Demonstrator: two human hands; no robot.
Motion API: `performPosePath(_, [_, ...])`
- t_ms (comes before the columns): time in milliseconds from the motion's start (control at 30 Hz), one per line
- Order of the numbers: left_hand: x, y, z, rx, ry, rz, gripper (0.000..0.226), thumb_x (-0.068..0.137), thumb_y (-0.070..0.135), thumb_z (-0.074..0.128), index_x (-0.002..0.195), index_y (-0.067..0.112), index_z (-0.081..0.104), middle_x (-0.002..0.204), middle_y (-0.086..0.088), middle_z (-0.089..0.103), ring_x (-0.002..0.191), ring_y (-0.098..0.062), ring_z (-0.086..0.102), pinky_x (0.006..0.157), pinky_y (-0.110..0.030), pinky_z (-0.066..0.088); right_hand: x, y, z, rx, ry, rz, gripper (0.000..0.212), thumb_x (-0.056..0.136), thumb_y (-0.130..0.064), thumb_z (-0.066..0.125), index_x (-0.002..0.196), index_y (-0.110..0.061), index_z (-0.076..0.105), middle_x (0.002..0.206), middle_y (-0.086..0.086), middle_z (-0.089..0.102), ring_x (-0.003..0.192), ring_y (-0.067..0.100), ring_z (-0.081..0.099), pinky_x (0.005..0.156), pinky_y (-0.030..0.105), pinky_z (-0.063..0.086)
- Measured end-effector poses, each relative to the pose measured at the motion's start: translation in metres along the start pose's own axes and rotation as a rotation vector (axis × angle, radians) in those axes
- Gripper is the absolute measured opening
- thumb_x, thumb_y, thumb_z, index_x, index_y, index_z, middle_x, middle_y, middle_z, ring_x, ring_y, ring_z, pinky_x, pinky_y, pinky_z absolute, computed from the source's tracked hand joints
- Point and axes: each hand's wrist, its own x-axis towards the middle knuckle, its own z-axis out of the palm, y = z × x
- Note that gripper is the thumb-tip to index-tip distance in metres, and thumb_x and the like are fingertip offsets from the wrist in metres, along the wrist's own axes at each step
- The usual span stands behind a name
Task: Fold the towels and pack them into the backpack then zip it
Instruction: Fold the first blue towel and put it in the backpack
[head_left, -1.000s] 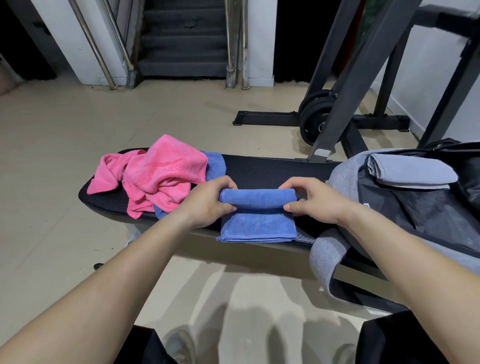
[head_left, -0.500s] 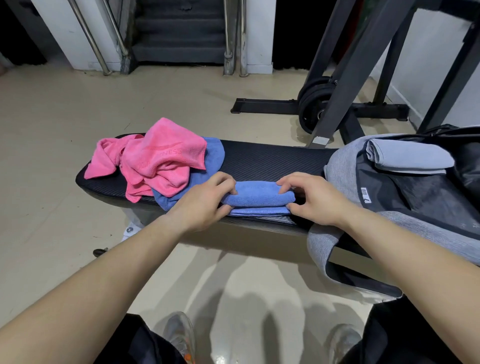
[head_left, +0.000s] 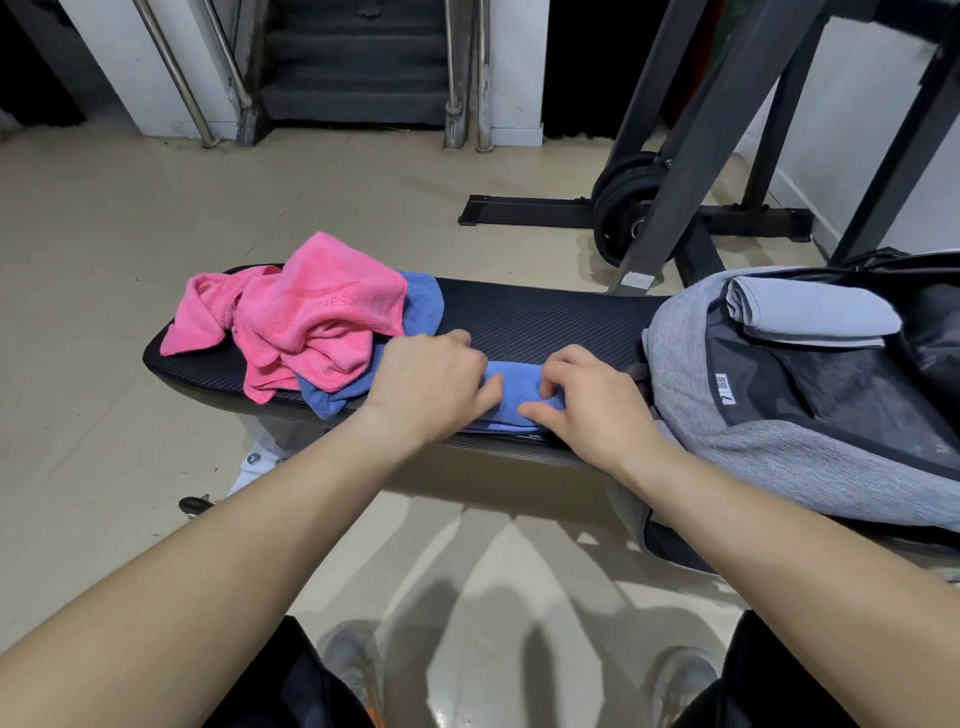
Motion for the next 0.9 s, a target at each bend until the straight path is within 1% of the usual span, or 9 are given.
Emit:
performPosePath(133, [0.03,0.025,0.003,-0.096,-0.069,-0.191,0.037,0.099,0.043,0.037,0.101,0.017,0.063,0.1,-0.004,0.063,0.088,-0.03,0.065,0.062,-0.034,0.035,0.001,-0.001,0.002,-0.048,-0.001,0.004,0.031,0.086,-0.048,0.071,0.081,-0.025,0.051,0.107,-0.011,0.054,0.083,0.019,0.058,0.072,0.033,0.044])
performPosePath(267, [0.037,0.023,0.045,-0.348,-0.24,-0.225,0.063,0.093,0.055,0.009,0.119,0.025,0.059,0.123,0.002,0.061,0.118,-0.02,0.055,0.097,-0.046,0.041,0.0,-0.002,-0.004,-0.052,-0.028,0.056,0.03,0.086,-0.053,0.068,0.084,-0.027,0.055,0.107,-0.013,0.054,0.086,0.017,0.058,0.071,0.032,0.043])
performPosePath(367, [0.032,0.022,0.058,-0.272,-0.227,-0.166,0.073,0.086,0.053,-0.004,0.12,0.03,0.056,0.123,0.004,0.058,0.119,-0.021,0.05,0.094,-0.048,0.04,0.004,-0.008,-0.014,-0.247,0.028,0.012,0.028,0.091,-0.051,0.056,0.079,-0.026,0.06,0.1,-0.009,0.063,0.086,0.021,0.054,0.073,0.034,0.042])
performPosePath(467, [0.031,0.029,0.053,-0.258,-0.248,-0.199,0.057,0.097,0.047,0.008,0.126,0.029,0.054,0.135,0.0,0.053,0.127,-0.023,0.046,0.102,-0.049,0.037,0.019,-0.025,-0.023,-0.3,0.101,0.049,0.032,0.094,-0.036,0.041,0.073,-0.021,0.059,0.096,-0.001,0.067,0.088,0.027,0.046,0.078,0.039,0.039])
performPosePath(533, [0.03,0.031,0.051,-0.266,-0.261,-0.229,0.043,0.1,0.038,0.026,0.133,0.026,0.051,0.145,-0.002,0.046,0.135,-0.023,0.041,0.112,-0.049,0.03,0.033,-0.039,-0.02,-0.145,0.087,0.166,0.029,0.095,-0.03,0.04,0.099,-0.017,0.066,0.112,0.004,0.065,0.102,0.031,0.052,0.088,0.043,0.044])
performPosePath(600, [0.028,0.03,0.052,-0.267,-0.269,-0.231,0.043,0.095,0.033,0.042,0.137,0.025,0.048,0.147,-0.001,0.045,0.137,-0.022,0.039,0.115,-0.049,0.027,0.044,-0.052,-0.007,0.044,0.056,0.273,0.033,0.099,-0.028,0.039,0.124,-0.016,0.058,0.128,0.007,0.059,0.115,0.034,0.052,0.097,0.047,0.043])
performPosePath(667, [0.027,0.029,0.055,-0.275,-0.275,-0.232,0.047,0.092,0.034,0.046,0.138,0.027,0.047,0.147,0.0,0.044,0.138,-0.022,0.038,0.116,-0.049,0.027,0.051,-0.052,0.009,0.131,0.05,0.345,0.035,0.104,-0.031,0.033,0.13,-0.016,0.052,0.134,0.008,0.055,0.12,0.034,0.05,0.099,0.048,0.041])
performPosePath(800, [0.028,0.027,0.059,-0.314,-0.17,-0.259,0.05,0.101,0.041,0.016,0.128,0.027,0.056,0.144,0.001,0.049,0.134,-0.02,0.042,0.111,-0.047,0.032,0.051,-0.028,0.026,-0.058,0.022,0.37,0.043,0.107,-0.038,0.023,0.123,-0.017,0.056,0.13,0.007,0.057,0.118,0.031,0.05,0.096,0.048,0.041])
performPosePath(900, [0.027,0.022,0.061,-0.407,-0.193,-0.281,0.052,0.104,0.04,0.013,0.136,0.025,0.051,0.156,0.0,0.039,0.144,-0.02,0.033,0.116,-0.046,0.028,0.045,-0.019,0.036,-0.223,0.014,0.269,0.046,0.106,-0.04,0.021,0.126,-0.02,0.057,0.134,0.003,0.054,0.12,0.03,0.049,0.098,0.047,0.041])
